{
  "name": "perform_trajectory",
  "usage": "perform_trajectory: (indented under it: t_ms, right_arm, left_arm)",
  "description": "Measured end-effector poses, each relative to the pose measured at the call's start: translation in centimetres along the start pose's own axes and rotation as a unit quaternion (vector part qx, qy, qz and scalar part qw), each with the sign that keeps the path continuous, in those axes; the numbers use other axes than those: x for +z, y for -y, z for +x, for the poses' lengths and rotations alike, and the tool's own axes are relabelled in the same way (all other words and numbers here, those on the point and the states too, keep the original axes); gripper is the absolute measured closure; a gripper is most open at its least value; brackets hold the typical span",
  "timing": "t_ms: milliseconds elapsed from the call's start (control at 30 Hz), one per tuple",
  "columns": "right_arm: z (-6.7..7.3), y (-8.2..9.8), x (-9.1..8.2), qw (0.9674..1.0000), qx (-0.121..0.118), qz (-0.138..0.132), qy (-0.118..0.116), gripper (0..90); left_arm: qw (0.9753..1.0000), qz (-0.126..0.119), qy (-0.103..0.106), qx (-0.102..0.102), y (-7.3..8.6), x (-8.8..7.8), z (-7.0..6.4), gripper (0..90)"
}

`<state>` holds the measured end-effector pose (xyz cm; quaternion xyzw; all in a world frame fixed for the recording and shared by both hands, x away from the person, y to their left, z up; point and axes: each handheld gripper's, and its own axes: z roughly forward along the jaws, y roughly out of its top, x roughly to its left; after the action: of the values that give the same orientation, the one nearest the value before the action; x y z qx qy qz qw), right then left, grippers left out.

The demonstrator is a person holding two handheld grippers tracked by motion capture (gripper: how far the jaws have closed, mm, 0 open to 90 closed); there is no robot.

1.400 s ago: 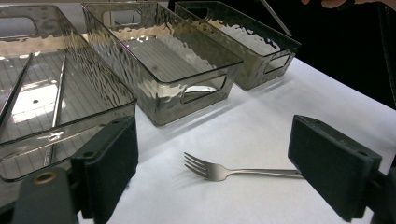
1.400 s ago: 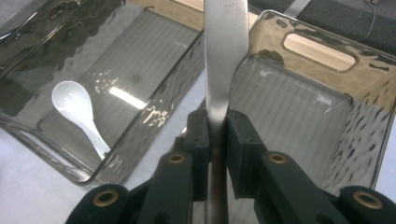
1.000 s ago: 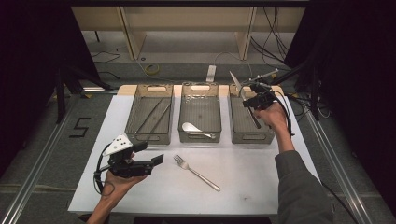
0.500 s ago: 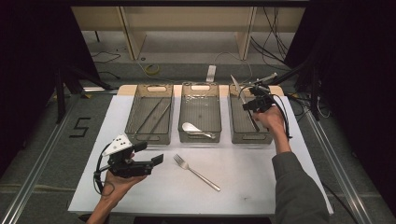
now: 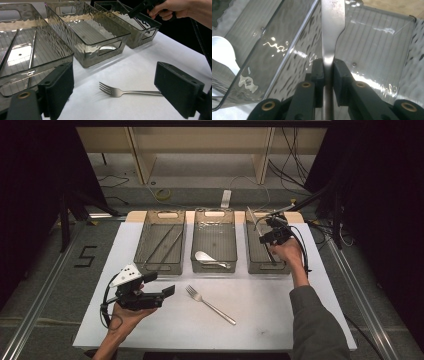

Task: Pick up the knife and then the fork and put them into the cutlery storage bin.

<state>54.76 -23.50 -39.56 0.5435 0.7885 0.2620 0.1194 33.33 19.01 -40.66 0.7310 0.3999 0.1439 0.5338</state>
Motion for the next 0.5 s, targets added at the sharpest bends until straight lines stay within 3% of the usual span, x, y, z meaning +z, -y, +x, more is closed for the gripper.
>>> perform_trajectory:
  t_ms: [400, 500]
  right_arm:
    - [-0.3, 0.6, 1.1, 0.9996, 0.008, 0.027, 0.002, 79.2]
    - [-0.3, 0.5, 0.8, 0.9997, 0.014, 0.017, -0.008, 70.0]
  left_arm:
    - [1.0, 0.0, 0.001, -0.001, 0.0, 0.0, 0.0, 15.5]
    - [1.0, 0.0, 0.0, 0.0, 0.0, 0.0, 0.0, 15.4]
